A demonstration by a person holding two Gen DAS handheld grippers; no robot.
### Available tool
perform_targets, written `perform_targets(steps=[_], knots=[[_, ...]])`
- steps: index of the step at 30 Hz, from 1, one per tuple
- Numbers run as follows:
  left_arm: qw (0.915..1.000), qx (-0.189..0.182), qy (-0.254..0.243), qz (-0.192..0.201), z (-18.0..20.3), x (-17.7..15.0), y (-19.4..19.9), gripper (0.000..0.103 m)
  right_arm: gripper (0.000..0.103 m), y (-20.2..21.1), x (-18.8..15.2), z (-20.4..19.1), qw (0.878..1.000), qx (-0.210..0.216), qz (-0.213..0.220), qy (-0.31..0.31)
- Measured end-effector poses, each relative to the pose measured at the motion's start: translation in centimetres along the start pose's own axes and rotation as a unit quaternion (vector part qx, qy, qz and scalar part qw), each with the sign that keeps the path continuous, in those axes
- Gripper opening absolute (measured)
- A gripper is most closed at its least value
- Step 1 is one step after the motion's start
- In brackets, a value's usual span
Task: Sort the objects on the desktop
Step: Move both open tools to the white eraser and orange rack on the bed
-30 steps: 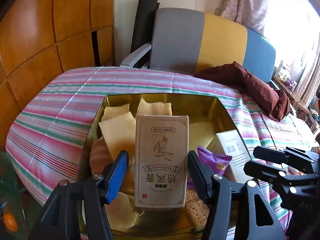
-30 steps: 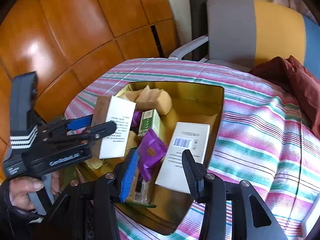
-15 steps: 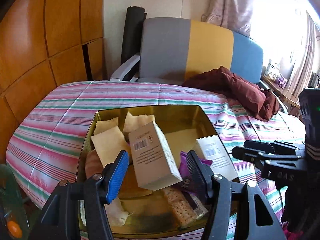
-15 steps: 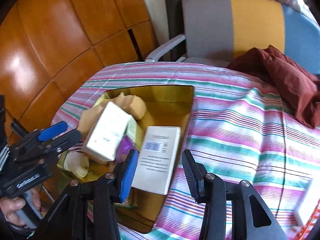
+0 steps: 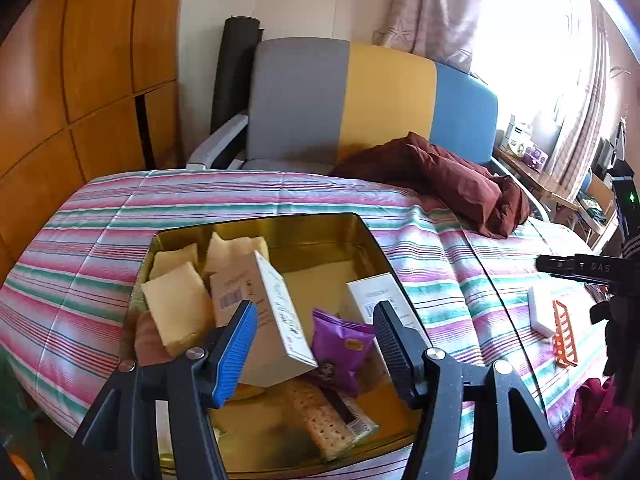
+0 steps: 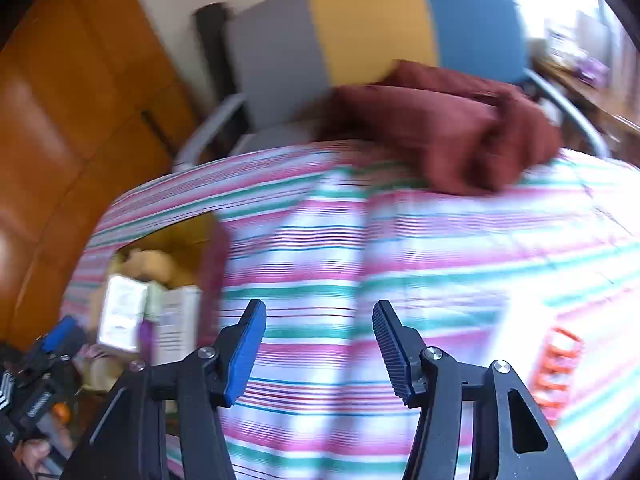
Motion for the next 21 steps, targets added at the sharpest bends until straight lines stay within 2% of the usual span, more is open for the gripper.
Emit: perform_targets(steps=[5,9,14,18,21], knots=[[0.9998,-0.015,-0.011,-0.002,1.4,0.3,-0.3,0.061,0.064,2.0,-0.7,9.0,0.994,-0.091,-0.017,-0.052],[0.9994,-0.028,-0.02,-0.005,2.7,0.4,-0.6,0.061,0.07,3.0,-2.6,14.7,0.983,-0.142,-0.058,-0.099],[0.9982,-0.048,-0.034,-0.008,4.7,0.8,-0.9,0.061,0.07,2.6,-5.0,18.3,0.97,-0.163,-0.112,-0.142],[0.9968,-0.065,-0.046,-0.008,6.5,1.2,-1.1,0.062,0.07,1.1,-7.1,18.6,0.961,-0.159,-0.158,-0.161],[0.9953,-0.078,-0.056,-0.013,7.9,1.3,-1.4,0.062,0.07,0.0,-7.9,18.6,0.958,-0.155,-0.175,-0.165]])
Point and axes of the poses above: each gripper's, at about its wrist camera, not at the fingertips, and y roughly against the way its jaws point, z to its right, x to its top, the point moved 9 cm from there along -y, roughly the way its jaws point, and after that the axes turned 6 degrees about z, right-handed, at the moved point
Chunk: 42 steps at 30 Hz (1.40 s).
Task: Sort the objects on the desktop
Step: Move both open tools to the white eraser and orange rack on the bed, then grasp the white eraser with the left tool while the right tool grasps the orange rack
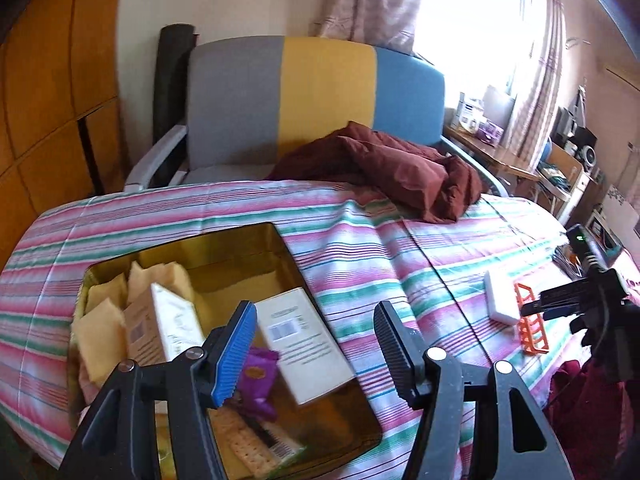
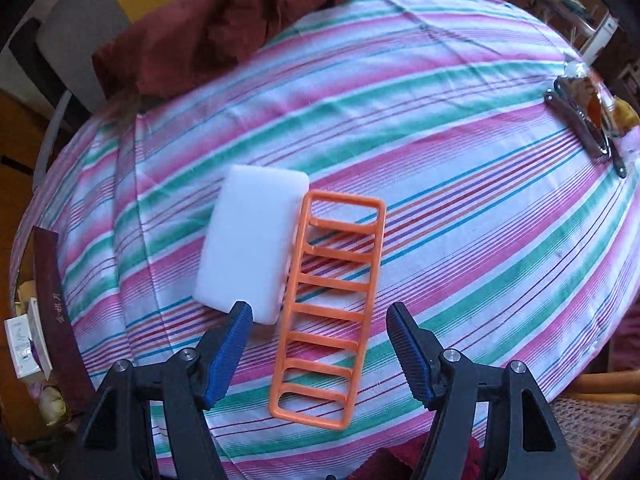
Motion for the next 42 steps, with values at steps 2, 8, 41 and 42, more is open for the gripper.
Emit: perform_targets(steps=[2,8,41,42], knots=[[0.9999,-0.012,-0.007,-0.005,1.1,0.1,-0.4,0.062,0.065,-0.8,-0.3,0.1,1.0,-0.008,-0.008,0.004],[0.9981,-0.044,-0.037,-0.02,4.9,0.2,-1.8,0.062,0.052,-0.3,-0.1,0.0,1.0,-0.009,0.011,0.016],[0.9489,-0.184,-0.207,-0.151,30.0,-4.7,-15.6,0.078,0.052,1.4,4.0,4.0,0.987,-0.001,0.127,-0.103],[0.949,-0.178,-0.212,-0.151,30.1,-4.8,-15.9,0.078,0.052,1.4,4.0,4.1,0.986,0.002,0.126,-0.107]])
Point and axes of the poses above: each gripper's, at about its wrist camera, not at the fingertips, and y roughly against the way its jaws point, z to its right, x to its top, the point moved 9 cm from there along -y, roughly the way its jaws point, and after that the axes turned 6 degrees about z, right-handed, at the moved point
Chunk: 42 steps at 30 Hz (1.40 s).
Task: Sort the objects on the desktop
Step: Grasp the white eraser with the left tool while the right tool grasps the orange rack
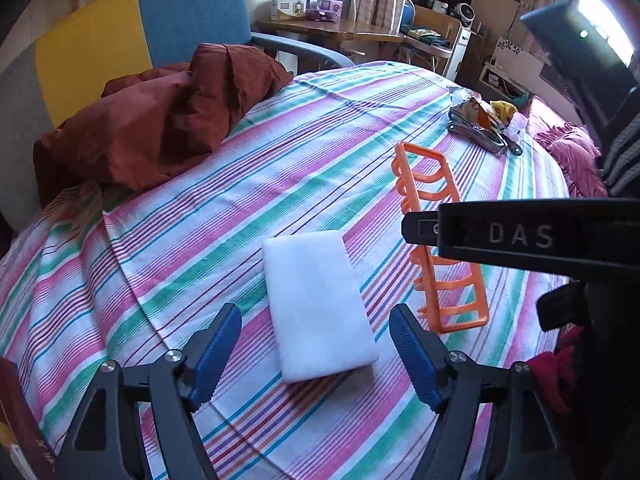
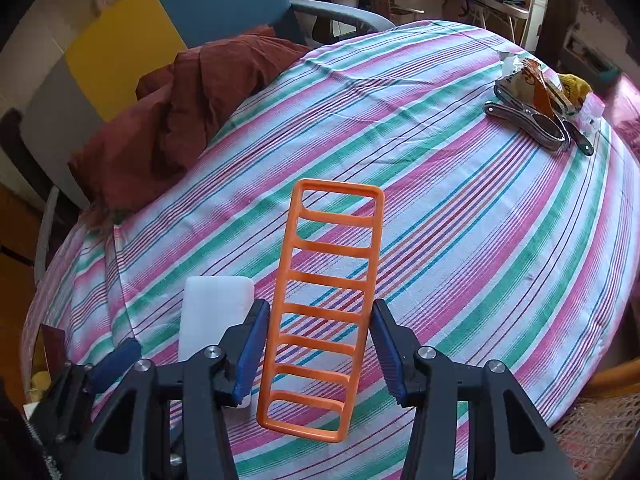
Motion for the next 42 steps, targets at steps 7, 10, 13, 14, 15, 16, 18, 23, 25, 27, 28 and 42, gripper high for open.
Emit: perform_targets(steps=[7,10,13,14,15,16,18,23,25,27,28,42], knots=[[0.9993,0.033,-0.011,-0.015,-0.3,0.1,-1.9,0.078,0.052,-0.4,-0.3,-0.2,1.0,0.007,-0.009,0.002],[0.9991,0.036,-0.01,-0.021,-0.6,-0.2,-2.5,0.078,0.052,-0.6,-0.4,-0.2,1.0,0.006,-0.014,0.003],[0.9995,0.019,0.004,-0.024,-0.7,-0.3,-2.7,0.079,0.052,-0.9,-0.5,-0.2,1.0,0.004,-0.021,0.004],[0.9995,0.011,0.011,-0.027,-0.8,-0.4,-2.9,0.08,0.052,-1.0,-0.6,-0.3,1.0,0.002,-0.022,0.006],[0.9992,-0.001,0.021,-0.034,-1.0,-0.6,-3.1,0.08,0.052,-1.1,-0.6,-0.3,1.0,0.0,-0.024,0.009],[0.9987,-0.011,0.031,-0.038,-1.0,-0.7,-3.3,0.08,0.052,-1.2,-0.7,-0.3,1.0,-0.003,-0.025,0.012],[0.998,-0.023,0.047,-0.035,-1.5,-0.6,-3.4,0.08,0.052,-1.3,-0.8,-0.3,0.999,-0.007,-0.028,0.015],[0.9989,-0.003,0.024,-0.04,-1.3,-0.7,-3.4,0.084,0.052,-1.5,-1.0,0.2,0.999,-0.014,-0.037,0.014],[0.9993,0.023,0.006,-0.03,-1.0,-0.2,-2.8,0.084,0.052,-1.6,-1.1,0.2,0.999,-0.017,-0.039,0.018],[0.9981,0.049,-0.032,-0.019,-0.4,0.2,-2.5,0.083,0.053,-1.8,-1.1,0.2,0.999,-0.02,-0.042,0.019],[0.9966,0.06,-0.054,-0.016,0.2,0.3,-2.4,0.083,0.052,-1.8,-1.1,0.3,0.999,-0.02,-0.042,0.018],[0.9992,0.009,-0.013,-0.037,0.5,-0.9,-4.3,0.087,0.052,-1.6,-0.8,0.6,0.999,-0.014,-0.042,0.004]])
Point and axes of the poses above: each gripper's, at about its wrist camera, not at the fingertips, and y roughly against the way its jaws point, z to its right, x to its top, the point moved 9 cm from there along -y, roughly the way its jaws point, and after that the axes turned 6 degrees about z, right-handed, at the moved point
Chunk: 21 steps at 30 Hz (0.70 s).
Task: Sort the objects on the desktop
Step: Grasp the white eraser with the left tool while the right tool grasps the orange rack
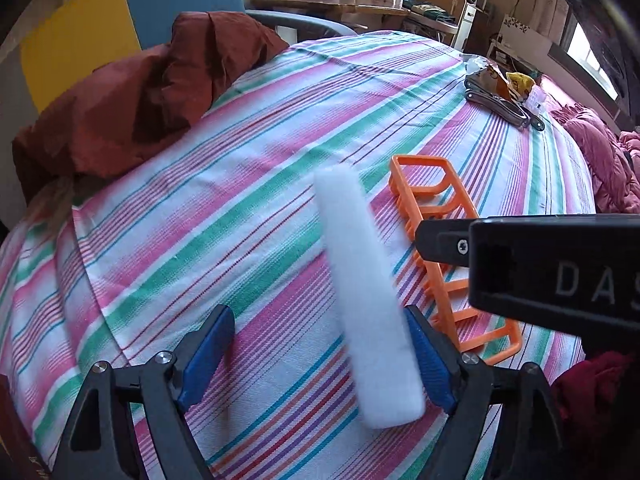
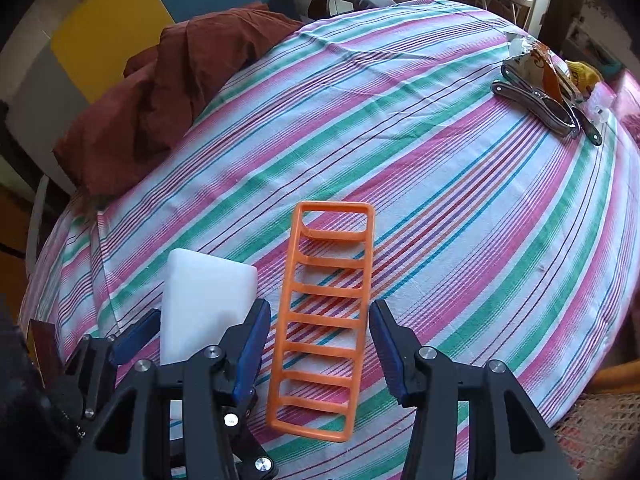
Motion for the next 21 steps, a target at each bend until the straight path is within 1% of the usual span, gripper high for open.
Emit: perform_targets(steps=[6,9,10,11,13,15,16,17,18,21], knots=[[0.9999,0.003,-0.01,0.004,0.3,0.2,0.0,0.084,0.052,-0.3,-0.2,0.4,1.0,-0.004,-0.01,-0.006],[0.9998,-0.01,-0.013,0.008,0.7,0.2,0.4,0.073,0.051,-0.2,-0.2,0.6,1.0,-0.004,-0.01,-0.006],[0.9998,-0.015,-0.012,0.009,0.8,0.2,0.5,0.068,0.05,-0.2,-0.2,0.7,1.0,-0.004,-0.01,-0.006],[0.9997,-0.02,-0.01,0.011,0.8,0.2,0.7,0.065,0.049,-0.1,-0.2,0.7,1.0,-0.006,-0.008,-0.004],[0.9994,-0.033,-0.001,0.007,0.5,0.0,1.1,0.064,0.049,0.0,-0.2,0.6,1.0,-0.007,-0.007,0.0],[0.9987,-0.048,0.015,-0.003,0.2,-0.2,1.2,0.065,0.049,0.1,-0.2,0.5,1.0,-0.006,-0.007,0.005],[0.9983,-0.053,0.022,0.002,0.0,-0.2,1.5,0.071,0.049,0.1,-0.2,0.5,1.0,-0.006,-0.007,0.005],[0.9985,-0.051,0.021,0.006,-0.1,-0.1,1.7,0.08,0.049,0.1,-0.2,0.6,1.0,-0.006,-0.008,0.003],[0.9988,-0.045,0.012,0.011,-0.1,0.0,1.9,0.084,0.049,0.2,-0.1,0.7,1.0,-0.006,-0.007,0.0],[0.9991,-0.03,-0.012,0.027,0.3,0.5,2.5,0.084,0.049,0.5,0.1,1.2,1.0,-0.002,-0.004,-0.014]])
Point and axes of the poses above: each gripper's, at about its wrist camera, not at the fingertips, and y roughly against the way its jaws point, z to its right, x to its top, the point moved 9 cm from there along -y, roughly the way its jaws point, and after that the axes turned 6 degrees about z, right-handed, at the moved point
